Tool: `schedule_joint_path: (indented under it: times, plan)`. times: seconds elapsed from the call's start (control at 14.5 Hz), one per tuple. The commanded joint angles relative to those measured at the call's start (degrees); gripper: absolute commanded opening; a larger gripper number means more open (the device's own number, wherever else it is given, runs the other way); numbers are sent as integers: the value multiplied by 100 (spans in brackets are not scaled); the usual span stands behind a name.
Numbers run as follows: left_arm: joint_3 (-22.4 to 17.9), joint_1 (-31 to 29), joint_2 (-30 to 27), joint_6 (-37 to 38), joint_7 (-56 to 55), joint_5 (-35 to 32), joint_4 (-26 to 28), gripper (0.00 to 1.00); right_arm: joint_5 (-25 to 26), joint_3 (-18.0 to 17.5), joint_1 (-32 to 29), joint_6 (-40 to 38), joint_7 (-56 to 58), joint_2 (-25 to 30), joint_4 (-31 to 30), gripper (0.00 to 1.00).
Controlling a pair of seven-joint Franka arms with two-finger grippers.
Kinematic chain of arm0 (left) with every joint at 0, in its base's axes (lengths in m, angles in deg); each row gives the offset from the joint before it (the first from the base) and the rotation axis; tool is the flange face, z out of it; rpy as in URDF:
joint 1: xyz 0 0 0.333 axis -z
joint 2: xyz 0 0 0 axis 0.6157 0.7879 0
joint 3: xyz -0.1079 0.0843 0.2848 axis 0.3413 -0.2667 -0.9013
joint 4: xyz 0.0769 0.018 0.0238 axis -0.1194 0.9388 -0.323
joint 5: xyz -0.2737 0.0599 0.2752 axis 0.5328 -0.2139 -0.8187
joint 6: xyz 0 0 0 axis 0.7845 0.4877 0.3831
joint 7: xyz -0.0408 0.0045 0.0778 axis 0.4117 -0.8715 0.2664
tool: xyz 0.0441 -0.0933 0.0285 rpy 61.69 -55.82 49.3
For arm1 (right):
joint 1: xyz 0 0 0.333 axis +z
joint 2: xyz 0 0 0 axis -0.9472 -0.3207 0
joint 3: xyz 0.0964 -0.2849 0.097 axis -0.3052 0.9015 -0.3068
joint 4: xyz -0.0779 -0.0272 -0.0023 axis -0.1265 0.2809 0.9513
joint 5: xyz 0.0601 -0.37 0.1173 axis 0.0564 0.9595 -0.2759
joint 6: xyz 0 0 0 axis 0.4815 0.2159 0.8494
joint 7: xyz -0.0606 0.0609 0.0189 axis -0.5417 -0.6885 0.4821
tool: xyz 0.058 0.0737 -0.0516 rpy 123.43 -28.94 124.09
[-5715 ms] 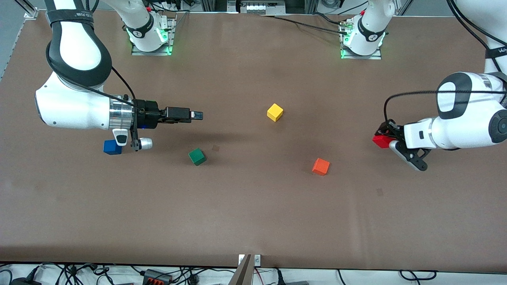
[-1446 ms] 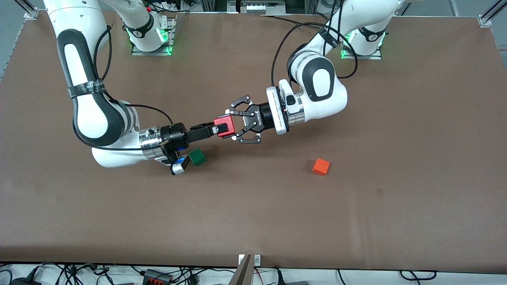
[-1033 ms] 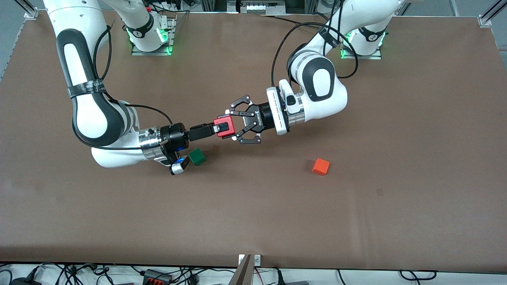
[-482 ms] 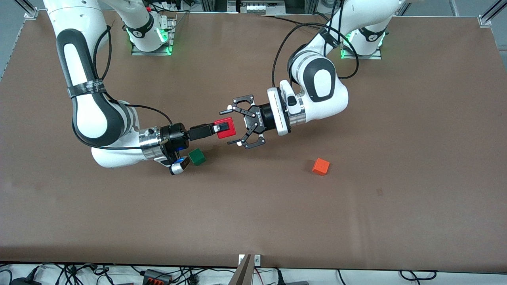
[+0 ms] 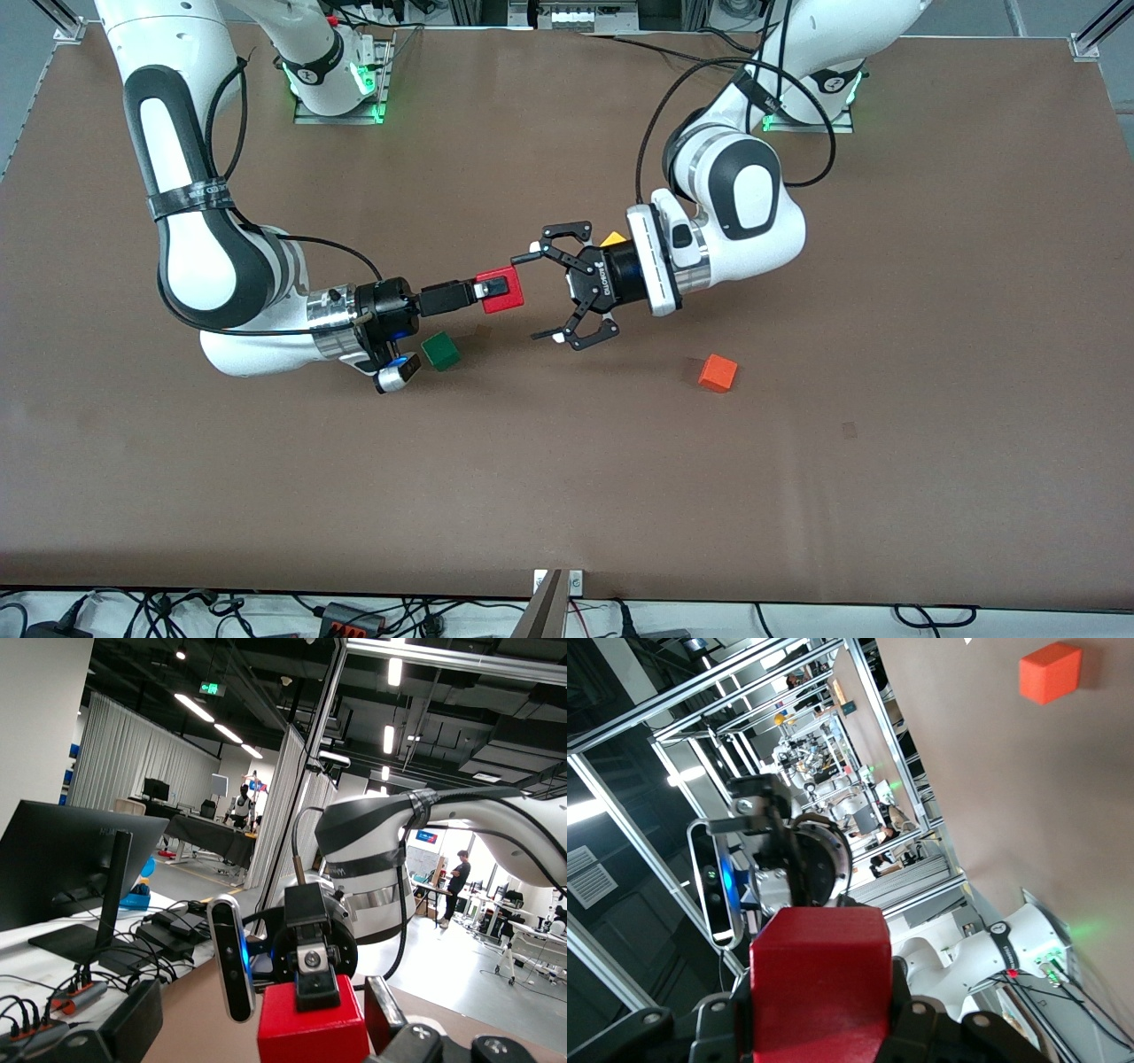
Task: Pass red block to right arm, stack on blue
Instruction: 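Open the left gripper and pull it back from the red cube, then carry the red cube with the right gripper over the blue cube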
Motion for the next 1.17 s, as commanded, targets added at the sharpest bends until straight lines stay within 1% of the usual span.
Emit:
schedule_joint_path:
  times: [0.0,0.14,0.34,0.48,0.55,0.76,0.83,0.9,1.03,1.1]
  plan:
    - [17,-414,-63,846,118,-265,291,100,455,-12,-261,-81,140,-73,125,0]
    - [17,-879,-46,1576,-40,-966,398,100,903,-12,-454,-90,184,-73,108,0]
    - [9,-1687,-46,2649,-986,-2590,293,100,1772,-12,-753,-90,114,-73,108,0]
    - [0,-2110,-63,3238,-1664,-3785,39,100,2536,-4,-815,-64,105,-64,99,0]
    - [0,-2277,-63,3563,-2015,-4304,-102,100,3114,5,-850,-20,96,-30,99,0]
    - [-27,-2516,-63,4354,-3253,-5764,-751,100,4706,57,-956,7,105,146,99,0]
    - [-27,-2542,-54,4600,-3771,-6204,-1006,100,5050,75,-1000,-11,140,216,99,0]
    - [-27,-2507,-54,4786,-4272,-6547,-1269,100,5384,102,-1035,-20,140,295,64,0]
    - [8,-2481,-63,5050,-5047,-7067,-1456,100,6201,198,-1018,15,87,418,-23,0]
    - [35,-2455,-63,5069,-5381,-7313,-1543,100,6579,268,-1018,15,79,471,-59,0]
